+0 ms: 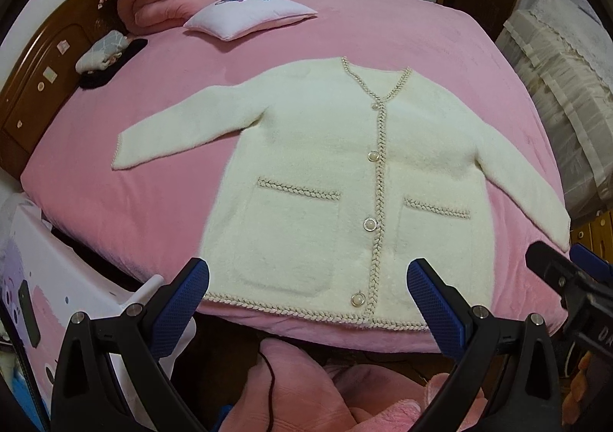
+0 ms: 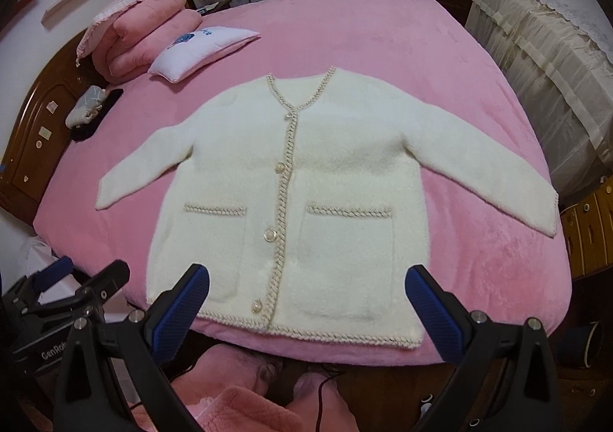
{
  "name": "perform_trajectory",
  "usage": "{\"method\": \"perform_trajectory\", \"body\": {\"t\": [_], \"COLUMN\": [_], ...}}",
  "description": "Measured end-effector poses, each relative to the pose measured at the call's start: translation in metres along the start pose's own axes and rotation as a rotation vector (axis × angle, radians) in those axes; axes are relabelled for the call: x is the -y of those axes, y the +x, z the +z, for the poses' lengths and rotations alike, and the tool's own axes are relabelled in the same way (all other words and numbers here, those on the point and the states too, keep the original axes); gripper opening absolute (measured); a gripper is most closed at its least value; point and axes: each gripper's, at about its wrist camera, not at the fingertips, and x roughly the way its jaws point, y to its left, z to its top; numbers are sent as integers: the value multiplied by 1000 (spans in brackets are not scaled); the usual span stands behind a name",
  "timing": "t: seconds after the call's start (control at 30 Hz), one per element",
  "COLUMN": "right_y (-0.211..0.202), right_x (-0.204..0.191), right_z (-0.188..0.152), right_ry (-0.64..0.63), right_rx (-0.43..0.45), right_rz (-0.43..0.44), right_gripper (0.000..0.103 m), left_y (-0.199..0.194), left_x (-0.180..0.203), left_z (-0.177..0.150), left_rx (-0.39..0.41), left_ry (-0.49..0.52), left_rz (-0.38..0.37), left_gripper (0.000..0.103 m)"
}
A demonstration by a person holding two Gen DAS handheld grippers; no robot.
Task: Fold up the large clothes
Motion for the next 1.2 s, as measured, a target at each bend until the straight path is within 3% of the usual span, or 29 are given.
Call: {"method": "perform_trajectory", "body": {"t": [0.17,0.3,0.43,0.63,0.83,0.97,1.2], "right_y": [21,64,111,163,213,241,278], "right_x": [-13,-36,-75,-148,-222,-261,-302], "right_z": [12,20,26,38,46,47,53], "right_ry": [9,-13,-92,-134,-89,-81,-125], "right_rx": [-25,-126,-228,-304,-378,-425,-476], "right_rz": [22,-20,-105,-142,-104,-90,-101], "right_gripper": [102,102,102,102,102,102,102], "left_y": [18,62,103,181,260,299,339], "left_x": [-27,-50,-93,-199,-298,-356,-459], "left_z": [-3,-6,5,49,86,95,88], "left_rx": [-65,-247,-327,-405,-416,-381,-147], "left_ry": [-44,-42,-139,-412,-579,-718,-1054], "left_rz": [-100,-177,-188,-187,-138,-144,-97], "left_gripper": [102,102,102,102,102,102,97]}}
